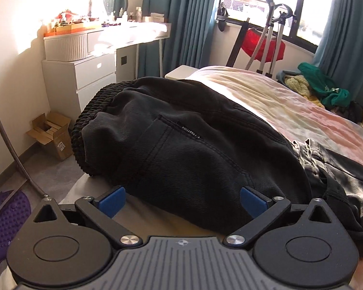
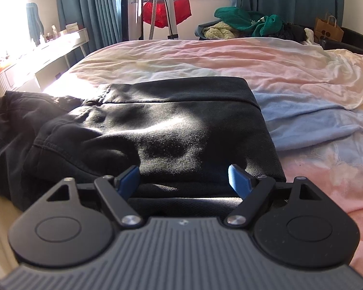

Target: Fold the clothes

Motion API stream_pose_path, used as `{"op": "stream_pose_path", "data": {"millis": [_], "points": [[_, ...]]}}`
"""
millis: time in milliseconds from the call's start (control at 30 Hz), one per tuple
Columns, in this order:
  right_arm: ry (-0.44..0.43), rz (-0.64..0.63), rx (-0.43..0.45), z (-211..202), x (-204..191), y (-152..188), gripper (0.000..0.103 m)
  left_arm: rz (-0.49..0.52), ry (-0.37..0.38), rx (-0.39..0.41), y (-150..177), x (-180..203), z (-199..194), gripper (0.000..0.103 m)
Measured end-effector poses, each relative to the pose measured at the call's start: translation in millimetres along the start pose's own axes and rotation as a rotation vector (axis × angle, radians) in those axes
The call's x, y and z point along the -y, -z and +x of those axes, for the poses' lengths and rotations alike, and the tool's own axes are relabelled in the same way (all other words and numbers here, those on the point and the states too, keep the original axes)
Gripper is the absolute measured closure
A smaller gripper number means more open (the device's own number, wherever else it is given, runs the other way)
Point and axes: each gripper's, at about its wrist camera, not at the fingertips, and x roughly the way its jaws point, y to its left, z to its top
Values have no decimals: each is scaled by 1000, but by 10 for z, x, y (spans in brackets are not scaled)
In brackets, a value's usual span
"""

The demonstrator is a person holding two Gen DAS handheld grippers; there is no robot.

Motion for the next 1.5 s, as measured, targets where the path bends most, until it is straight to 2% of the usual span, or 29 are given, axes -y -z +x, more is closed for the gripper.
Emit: {"op": "stream_pose_path", "data": {"millis": [100,333,533,700,833,967,1000,1033,1100,1167,1233,1300,1333,1400,1467,1500], "points": [[13,-29,3,-1,-39,5,21,-65,-28,-35,-24,-172,96,2],[18,-21,-8,48,-37,11,21,-163,-34,-61,-82,-365,254,2],[51,-81,4,55,-136,45,21,-290,29,-92,-124,-534,419,2],[49,-63,-1,67,-122,42,21,-432,98,-121,-123,-700,633,2],[55,-62,1,80,-133,52,21,-650,209,-79,-30,-974,714,2],[69,-77,6,79,-166,71,21,-1086,470,64,240,-1508,788,3],[72,-81,8,76,-174,73,21,-1165,545,81,291,-1629,835,3],[75,-86,12,70,-182,74,21,-1187,596,90,307,-1695,856,3],[85,-100,30,39,-213,73,21,-1223,694,108,333,-1822,896,3],[82,-151,114,-74,-280,70,22,-1220,724,127,342,-1834,872,3],[43,-215,221,-217,-388,59,21,-1176,707,141,313,-1793,831,4],[-1,-233,267,-268,-459,40,21,-1087,675,143,250,-1721,812,5],[-15,-238,266,-253,-484,35,21,-1042,659,143,218,-1684,803,5],[-16,-235,184,-93,-497,44,21,-952,627,145,154,-1610,785,5],[-33,-214,76,107,-461,96,22,-901,598,149,112,-1553,798,5],[-50,-191,50,172,-415,137,22,-888,575,149,92,-1521,798,6]]}}
